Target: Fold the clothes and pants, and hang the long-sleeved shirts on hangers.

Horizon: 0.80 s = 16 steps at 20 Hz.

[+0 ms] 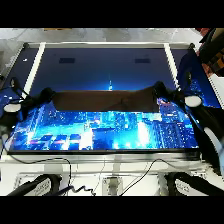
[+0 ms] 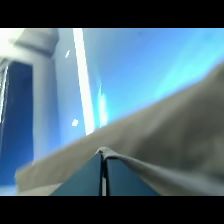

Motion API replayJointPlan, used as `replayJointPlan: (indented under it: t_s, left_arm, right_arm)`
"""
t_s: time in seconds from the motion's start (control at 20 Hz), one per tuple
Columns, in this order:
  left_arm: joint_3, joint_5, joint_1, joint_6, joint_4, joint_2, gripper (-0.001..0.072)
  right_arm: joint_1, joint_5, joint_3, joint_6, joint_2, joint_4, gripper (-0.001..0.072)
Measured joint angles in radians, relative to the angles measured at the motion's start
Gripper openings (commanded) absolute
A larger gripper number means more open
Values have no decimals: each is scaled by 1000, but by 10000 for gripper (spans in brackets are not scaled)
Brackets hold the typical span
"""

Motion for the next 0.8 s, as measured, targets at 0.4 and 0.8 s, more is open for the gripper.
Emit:
replayJointPlan:
  t_s: [0.4, 0.8]
  left_arm:
    - [218, 7, -24, -9, -55, -316, 714]
    - [254, -348, 169, -69, 219, -377, 710]
  right_arm:
    - [-17, -62, 267, 2, -364, -19, 619]
    - [-118, 253, 311, -7, -391, -205, 614]
